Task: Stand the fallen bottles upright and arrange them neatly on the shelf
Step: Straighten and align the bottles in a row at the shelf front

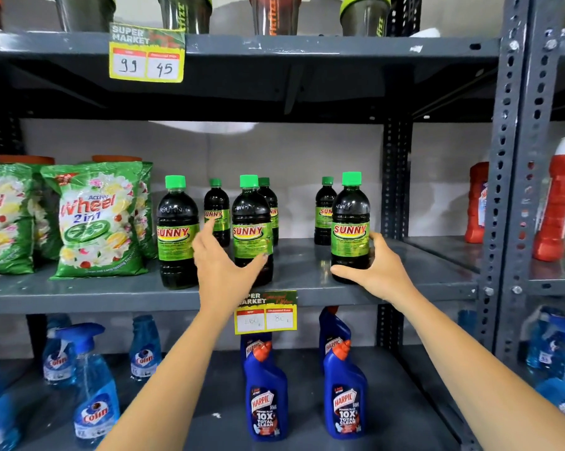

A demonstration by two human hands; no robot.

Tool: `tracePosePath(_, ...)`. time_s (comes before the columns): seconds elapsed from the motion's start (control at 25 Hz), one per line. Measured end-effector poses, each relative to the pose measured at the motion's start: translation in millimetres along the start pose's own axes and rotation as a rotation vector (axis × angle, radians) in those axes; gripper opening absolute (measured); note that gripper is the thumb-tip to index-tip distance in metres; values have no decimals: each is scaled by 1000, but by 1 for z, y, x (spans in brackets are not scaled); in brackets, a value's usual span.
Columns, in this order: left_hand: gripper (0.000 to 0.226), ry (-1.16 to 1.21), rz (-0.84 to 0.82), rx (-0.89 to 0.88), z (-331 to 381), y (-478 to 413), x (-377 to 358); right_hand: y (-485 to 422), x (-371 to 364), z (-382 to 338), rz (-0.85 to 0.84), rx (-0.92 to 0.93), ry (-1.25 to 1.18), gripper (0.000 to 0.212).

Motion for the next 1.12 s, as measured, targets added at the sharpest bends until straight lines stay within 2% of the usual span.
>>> tracePosePath(0.04, 101, -2, -182, 120, -13, -8, -4, 0, -1, 1, -2, 0, 10, 88)
tracePosePath(0.08, 93, -4, -352, 217, -20, -10, -7, 1, -3, 1, -8, -2, 17, 87)
tracePosePath(0.12, 77, 5, -461, 264, -26, -11, -9, 2, -4, 1, -12, -3, 16, 87)
tracePosePath(0.16, 62, 6, -476, 259, -28, -13, -9, 2, -5, 0, -9, -2, 14, 87)
tracePosePath(0.24, 56, 1, -420, 224, -28, -16, -6, 3, -4, -1, 4, 6, 18, 83)
tracePosePath(0.4, 72, -39, -384, 236, -28, -7, -6, 8, -2, 0, 4, 3, 10, 77)
tracePosePath(0.72, 74, -158, -296, 209, -19, -6, -3, 3, 1, -10, -18, 3, -12, 78)
tracePosePath(0.8, 70, -181, -295, 196, -19, -4, -4, 3, 2, -9, -41, 1, -6, 82)
tracePosePath(0.88, 70, -166, -337, 180, -19, -3, -7, 4, 2, -3, -43, -46, -3, 97)
tracePosePath(0.96, 71, -66, -363, 142, -16, 4, -6, 12, 6, -2, 159, -2, -12, 107)
tracePosePath(1.0, 68, -5, -307, 92, -14, 8, 0, 19, 9, -5, 337, 120, -20, 96)
tracePosePath(1.04, 63, 43, -182, 12, -12, 11, 10, 27, 9, -14, 511, 306, -9, 78)
tracePosePath(1.08, 56, 81, -13, -81, -9, 15, 25, 34, 5, -25, 622, 479, 37, 58)
tracePosePath(1.12, 51, 116, 161, -153, -9, 16, 42, 37, -4, -36, 631, 588, 69, 41)
Point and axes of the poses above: each hand's wrist, its own y-axis away from the middle knuckle, its own x-axis out of the back of the hand, z = x × y, the point moved 3 cm from there along -y, towards the middle knuckle, and after that the axes turned 13 degrees about x, right-handed, at the moved point
